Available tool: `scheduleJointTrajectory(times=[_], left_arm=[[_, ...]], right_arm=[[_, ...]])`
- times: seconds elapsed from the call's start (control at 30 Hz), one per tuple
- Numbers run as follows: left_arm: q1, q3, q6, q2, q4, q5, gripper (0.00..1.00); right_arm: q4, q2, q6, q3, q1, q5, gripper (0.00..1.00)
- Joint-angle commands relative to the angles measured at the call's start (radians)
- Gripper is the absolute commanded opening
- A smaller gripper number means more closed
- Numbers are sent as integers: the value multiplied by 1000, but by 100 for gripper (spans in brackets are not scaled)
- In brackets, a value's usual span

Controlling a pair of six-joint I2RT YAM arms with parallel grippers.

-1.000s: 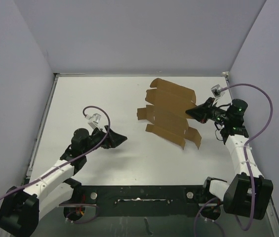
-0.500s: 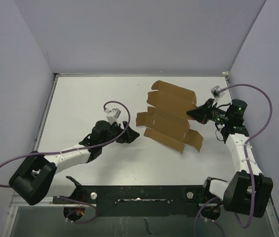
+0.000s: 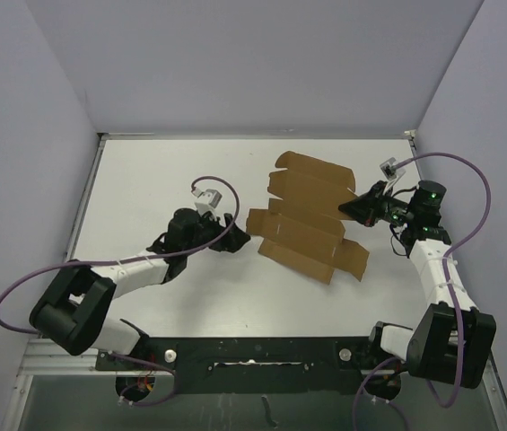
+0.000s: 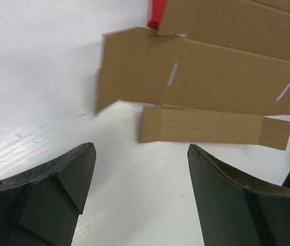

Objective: Fold the paper box

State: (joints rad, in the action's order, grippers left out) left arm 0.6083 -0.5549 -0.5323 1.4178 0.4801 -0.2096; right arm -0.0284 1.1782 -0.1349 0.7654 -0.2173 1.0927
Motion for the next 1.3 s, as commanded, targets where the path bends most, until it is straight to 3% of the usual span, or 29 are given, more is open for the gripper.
scheduleJointTrajectory(times=[0.0, 0.07, 0.4, 0.53, 0.73, 0.93, 1.13, 1.27], left_arm=[[-173, -54, 76, -15, 77, -242, 72], [-208, -94, 70, -9, 86, -309, 73], [-162, -312, 152, 102, 158, -374, 84], [-160, -429, 154, 208, 117, -412, 83], [-115, -491, 193, 273, 145, -474, 80], [-105, -513, 210, 304, 156, -502, 59], [-106, -552, 207, 343, 175, -557, 28], [-112, -550, 216, 347, 207, -633, 0]], right_arm=[[13, 6, 34, 50, -8, 39, 0], [12, 11, 37, 50, -7, 56, 0], [32, 12, 49, 45, 1, 143, 0], [37, 5, 53, 42, 7, 162, 0], [39, -5, 58, 42, 13, 184, 0], [39, -2, 65, 41, 24, 207, 0], [10, 8, 100, 50, 37, 214, 0], [-24, 11, 132, 60, 43, 209, 6]])
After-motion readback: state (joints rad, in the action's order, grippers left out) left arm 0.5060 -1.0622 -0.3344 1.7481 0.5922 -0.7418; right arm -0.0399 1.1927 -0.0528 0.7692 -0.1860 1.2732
